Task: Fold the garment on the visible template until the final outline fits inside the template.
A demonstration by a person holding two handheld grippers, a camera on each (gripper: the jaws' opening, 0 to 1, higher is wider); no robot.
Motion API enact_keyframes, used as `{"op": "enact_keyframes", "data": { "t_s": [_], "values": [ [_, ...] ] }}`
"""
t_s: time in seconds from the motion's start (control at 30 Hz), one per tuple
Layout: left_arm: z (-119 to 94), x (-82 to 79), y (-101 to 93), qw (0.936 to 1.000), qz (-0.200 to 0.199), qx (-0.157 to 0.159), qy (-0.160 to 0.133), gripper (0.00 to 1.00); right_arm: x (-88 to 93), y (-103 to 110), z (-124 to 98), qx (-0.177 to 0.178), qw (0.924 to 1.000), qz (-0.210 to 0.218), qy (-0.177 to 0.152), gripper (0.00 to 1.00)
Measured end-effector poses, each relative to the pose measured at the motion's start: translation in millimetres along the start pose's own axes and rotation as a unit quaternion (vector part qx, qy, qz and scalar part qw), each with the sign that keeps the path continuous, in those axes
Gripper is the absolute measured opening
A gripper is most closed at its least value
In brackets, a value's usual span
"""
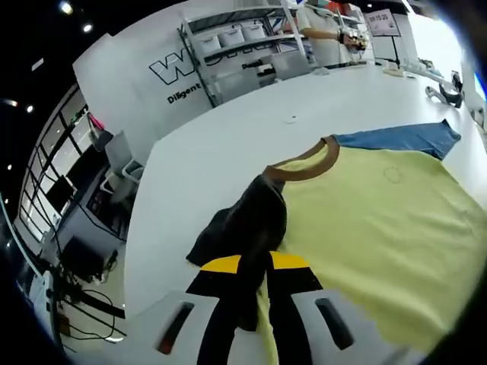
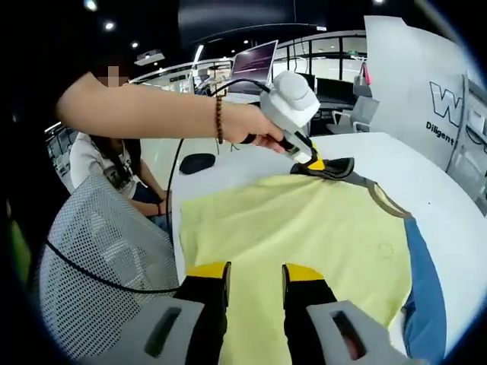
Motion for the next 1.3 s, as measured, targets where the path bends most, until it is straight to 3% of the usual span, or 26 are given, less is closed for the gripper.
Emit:
{"op": "enact_keyframes", "data": {
  "t_s": [0.33,0.6,0.73,0.87,1.13,1.23,1.3],
  "values": [
    [-28.2,-14.5,-6.6,0.9991,-0.025,0.001,-0.036,0.12,2.6,-32.4,-31.2,0.07,0.997,0.027,-0.021,0.29],
    [-47.6,-25.4,-13.7,0.9974,-0.03,-0.001,-0.065,0.03,9.3,-62.6,-61.1,0.132,0.9894,0.046,-0.037,0.32],
    [-57.1,-30.7,-22.6,0.9968,-0.031,0.003,-0.073,0.05,14.0,-73.0,-72.1,0.155,0.9863,0.034,-0.043,0.33],
    [-69.1,-35.7,-31.1,0.996,-0.033,0.001,-0.083,0.05,25.0,-83.9,-82.5,0.175,0.9823,0.055,-0.039,0.35],
    [-86.0,-35.0,-49.0,0.9942,-0.046,0.004,-0.097,0.07,37.0,-98.1,-99.2,0.199,0.9757,0.08,-0.043,0.37],
    [-96.4,-32.5,-59.5,0.9919,-0.071,0.015,-0.104,0.07,41.9,-103.1,-108.0,0.216,0.9716,0.086,-0.044,0.37],
    [-103.2,-29.6,-66.3,0.9928,-0.061,0.019,-0.101,0.07,44.9,-105.8,-112.4,0.222,0.9697,0.091,-0.045,0.38]
  ]
}}
Point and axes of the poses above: the point that each gripper's makers call its tool centre point, and the gripper's own axes: z roughly forward along the fingers, y roughly to its left, x roughly out of its underside, the point moved 3 cm from there along -z, roughly backward along the fingers, and after that the axes turned 5 degrees about -x, right-handed, at the moved point
